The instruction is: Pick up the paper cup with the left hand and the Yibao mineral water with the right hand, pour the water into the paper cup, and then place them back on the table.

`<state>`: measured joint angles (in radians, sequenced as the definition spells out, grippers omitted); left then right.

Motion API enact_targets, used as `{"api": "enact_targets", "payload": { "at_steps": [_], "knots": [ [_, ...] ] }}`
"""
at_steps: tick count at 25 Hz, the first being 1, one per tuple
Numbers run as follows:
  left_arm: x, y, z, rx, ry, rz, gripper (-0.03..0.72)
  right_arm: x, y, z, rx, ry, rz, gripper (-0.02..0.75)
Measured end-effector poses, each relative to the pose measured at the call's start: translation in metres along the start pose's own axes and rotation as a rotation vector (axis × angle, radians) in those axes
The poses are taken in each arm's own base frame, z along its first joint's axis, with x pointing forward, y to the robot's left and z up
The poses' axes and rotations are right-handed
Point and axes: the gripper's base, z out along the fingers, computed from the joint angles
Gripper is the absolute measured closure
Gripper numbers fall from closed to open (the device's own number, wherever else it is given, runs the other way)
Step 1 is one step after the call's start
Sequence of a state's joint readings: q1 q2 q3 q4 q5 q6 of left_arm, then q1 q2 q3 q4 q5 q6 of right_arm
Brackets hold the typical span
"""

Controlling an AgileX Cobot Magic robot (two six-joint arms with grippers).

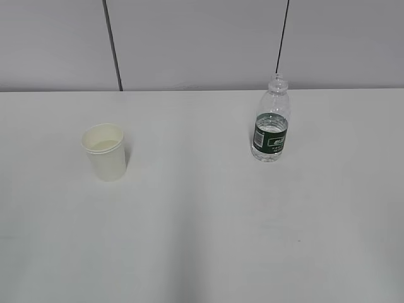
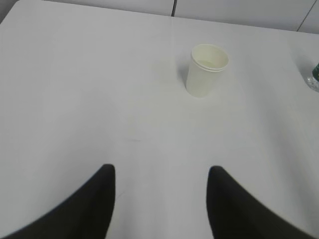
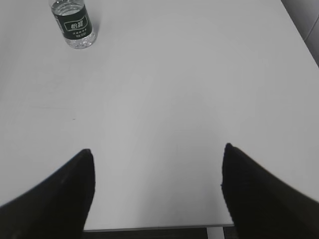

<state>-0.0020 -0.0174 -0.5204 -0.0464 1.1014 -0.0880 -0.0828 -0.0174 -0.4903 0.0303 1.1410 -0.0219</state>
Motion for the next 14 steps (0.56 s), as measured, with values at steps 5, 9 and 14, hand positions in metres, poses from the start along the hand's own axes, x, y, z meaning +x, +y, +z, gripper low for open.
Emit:
{"api": "enact_targets", "payload": {
  "at_steps": [5, 9, 14],
  "knots": [
    [0.0, 0.0, 0.0, 0.0, 0.0, 0.0, 0.318, 0.0, 0.0, 0.0, 0.0, 0.0, 0.0, 0.153],
    [0.0, 0.0, 0.0, 0.0, 0.0, 0.0, 0.318, 0.0, 0.0, 0.0, 0.0, 0.0, 0.001, 0.153],
    [0.0, 0.0, 0.0, 0.0, 0.0, 0.0, 0.318, 0.0, 0.0, 0.0, 0.0, 0.0, 0.001, 0.153]
  ]
}}
